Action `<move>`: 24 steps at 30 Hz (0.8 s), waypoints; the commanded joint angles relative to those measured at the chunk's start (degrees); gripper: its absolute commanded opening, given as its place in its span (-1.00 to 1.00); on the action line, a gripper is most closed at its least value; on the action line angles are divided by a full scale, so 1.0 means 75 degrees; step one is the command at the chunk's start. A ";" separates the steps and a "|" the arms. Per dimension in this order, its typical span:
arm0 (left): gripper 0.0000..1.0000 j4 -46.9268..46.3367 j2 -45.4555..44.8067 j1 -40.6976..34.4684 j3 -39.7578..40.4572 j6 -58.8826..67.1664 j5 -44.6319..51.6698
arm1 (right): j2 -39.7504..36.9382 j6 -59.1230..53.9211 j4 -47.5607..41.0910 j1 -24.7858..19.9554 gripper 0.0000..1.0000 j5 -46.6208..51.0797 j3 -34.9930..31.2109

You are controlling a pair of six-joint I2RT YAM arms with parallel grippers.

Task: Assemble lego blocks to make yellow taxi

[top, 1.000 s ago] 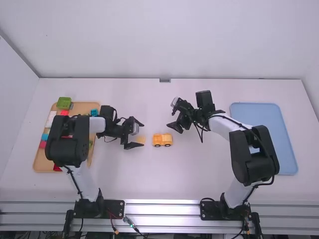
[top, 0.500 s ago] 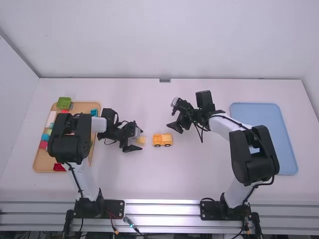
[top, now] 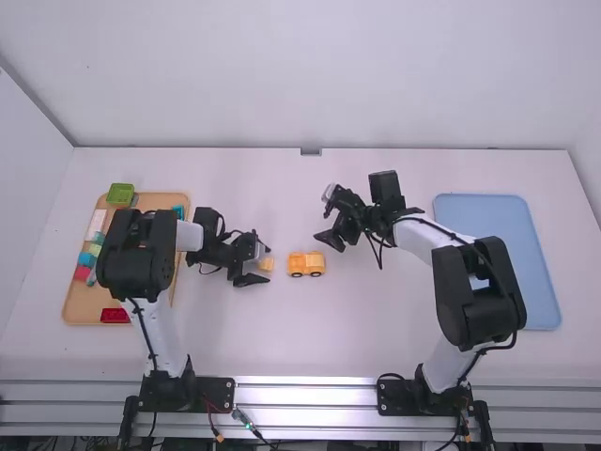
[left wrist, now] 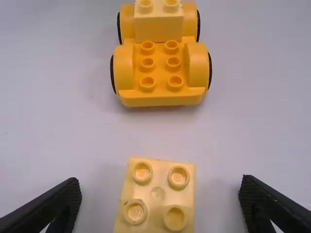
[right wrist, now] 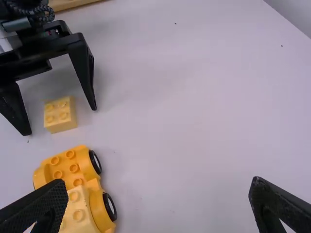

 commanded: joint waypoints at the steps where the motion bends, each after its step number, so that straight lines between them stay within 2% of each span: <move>1: 0.57 -0.0073 0.0128 0.0026 0.0137 -0.0023 0.0105 | -0.0070 -0.0012 -0.0020 0.0029 0.98 -0.0102 0.0140; 2: 0.39 -0.0052 0.0128 0.0026 0.0154 -0.0020 0.0108 | -0.0070 -0.0009 0.0000 0.0012 0.98 -0.0105 0.0140; 5: 0.09 0.0052 0.0128 0.0026 0.0152 0.0017 0.0108 | -0.0070 -0.0009 0.0003 0.0012 0.97 -0.0102 0.0140; 6: 0.05 0.0079 0.0128 0.0032 0.0149 0.0026 0.0108 | -0.0070 -0.0012 0.0003 0.0012 0.98 -0.0102 0.0140; 11: 0.04 0.0073 0.0128 0.0029 0.0149 0.0023 0.0105 | -0.0070 -0.0012 0.0000 0.0017 0.98 -0.0102 0.0140; 13: -0.03 0.0076 0.0128 0.0029 0.0149 0.0020 0.0105 | -0.0070 -0.0012 0.0000 0.0029 0.98 -0.0102 0.0140; 14: -0.13 0.0076 0.0131 0.0029 0.0149 0.0023 0.0102 | -0.0070 -0.0012 0.0000 0.0006 0.98 -0.0102 0.0140; 17: -0.21 0.0073 0.0131 0.0029 0.0149 0.0023 0.0102 | -0.0070 -0.0012 -0.0003 0.0023 0.98 -0.0102 0.0140; 24: -0.31 0.0163 0.0128 0.0029 0.0149 0.0020 0.0111 | -0.0070 0.0041 -0.0017 0.0029 0.98 -0.0102 0.0140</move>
